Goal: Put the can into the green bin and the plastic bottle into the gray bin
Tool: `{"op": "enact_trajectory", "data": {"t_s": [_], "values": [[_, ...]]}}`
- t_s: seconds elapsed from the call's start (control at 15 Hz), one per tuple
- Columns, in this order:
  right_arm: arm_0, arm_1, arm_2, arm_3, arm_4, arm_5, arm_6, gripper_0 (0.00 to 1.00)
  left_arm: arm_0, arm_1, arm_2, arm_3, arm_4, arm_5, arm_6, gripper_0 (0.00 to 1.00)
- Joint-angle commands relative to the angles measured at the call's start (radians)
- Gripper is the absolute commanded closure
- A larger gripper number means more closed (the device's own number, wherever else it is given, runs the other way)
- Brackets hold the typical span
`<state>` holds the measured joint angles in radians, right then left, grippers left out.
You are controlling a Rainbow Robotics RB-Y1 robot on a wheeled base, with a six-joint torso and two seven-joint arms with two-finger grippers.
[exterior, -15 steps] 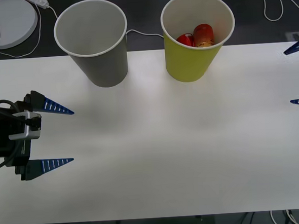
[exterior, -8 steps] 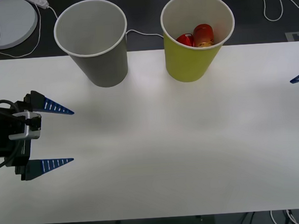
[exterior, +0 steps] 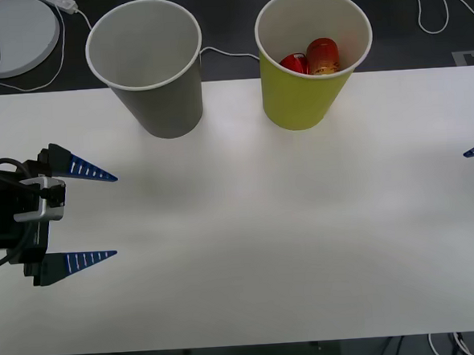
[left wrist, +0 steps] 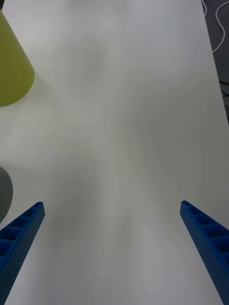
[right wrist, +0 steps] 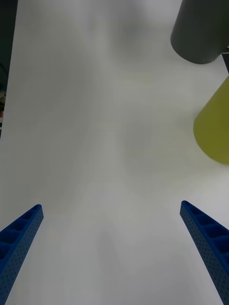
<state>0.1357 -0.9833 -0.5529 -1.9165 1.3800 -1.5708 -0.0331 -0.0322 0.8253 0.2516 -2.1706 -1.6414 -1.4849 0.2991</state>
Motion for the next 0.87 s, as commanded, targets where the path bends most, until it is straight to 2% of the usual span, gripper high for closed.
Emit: {"op": "enact_trajectory", "data": {"t_s": [0.07, 0.87], "values": [[0.028, 0.0, -0.012, 0.001, 0.004, 0.0, 0.016, 0.0, 0.0, 0.0, 0.0, 0.0, 0.0, 0.0, 0.0, 0.0], [0.079, 0.012, -0.018, 0.001, 0.005, 0.0, 0.055, 0.0, 0.0, 0.0, 0.0, 0.0, 0.0, 0.0, 0.0, 0.0]]}}
